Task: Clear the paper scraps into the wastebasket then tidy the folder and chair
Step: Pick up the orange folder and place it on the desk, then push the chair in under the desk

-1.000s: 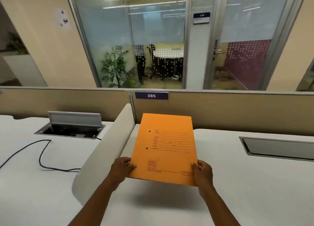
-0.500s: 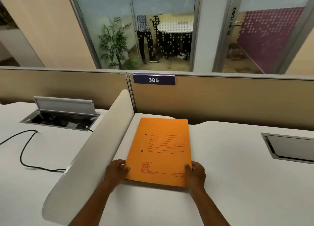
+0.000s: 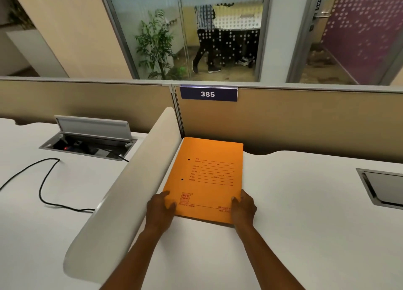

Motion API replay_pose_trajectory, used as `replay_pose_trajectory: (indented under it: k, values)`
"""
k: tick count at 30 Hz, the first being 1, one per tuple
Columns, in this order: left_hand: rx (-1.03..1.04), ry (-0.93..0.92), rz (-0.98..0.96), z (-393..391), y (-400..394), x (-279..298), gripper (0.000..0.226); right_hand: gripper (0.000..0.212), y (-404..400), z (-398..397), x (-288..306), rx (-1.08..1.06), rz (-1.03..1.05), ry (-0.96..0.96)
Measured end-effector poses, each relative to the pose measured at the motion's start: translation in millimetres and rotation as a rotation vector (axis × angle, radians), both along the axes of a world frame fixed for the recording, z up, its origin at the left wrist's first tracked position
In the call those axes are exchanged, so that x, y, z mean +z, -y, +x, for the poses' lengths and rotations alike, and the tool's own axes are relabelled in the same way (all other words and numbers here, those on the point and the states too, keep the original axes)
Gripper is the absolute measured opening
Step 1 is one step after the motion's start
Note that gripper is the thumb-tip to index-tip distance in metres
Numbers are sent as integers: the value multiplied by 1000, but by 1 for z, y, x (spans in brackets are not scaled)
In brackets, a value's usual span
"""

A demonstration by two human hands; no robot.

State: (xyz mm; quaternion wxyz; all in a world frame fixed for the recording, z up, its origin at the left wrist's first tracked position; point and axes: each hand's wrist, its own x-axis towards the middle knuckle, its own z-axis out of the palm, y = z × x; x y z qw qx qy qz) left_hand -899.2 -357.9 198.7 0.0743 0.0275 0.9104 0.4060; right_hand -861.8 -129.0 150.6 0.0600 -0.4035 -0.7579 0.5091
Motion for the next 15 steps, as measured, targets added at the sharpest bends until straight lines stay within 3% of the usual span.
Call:
replay_pose_trajectory:
  k: [2,4,11,15]
  values:
    - [22,-3,-47,3,2,0,66,41,6,-5,4,61,3,31]
    - [34,-27,-50,4,3,0,50,37,10,-8,9,114,-4,43]
    - [60,-18,-68,28,14,5,44,45,8,4,28,135,24,75]
    - [37,-19,-35,47,16,10,42,46,5,37,36,59,-36,-34]
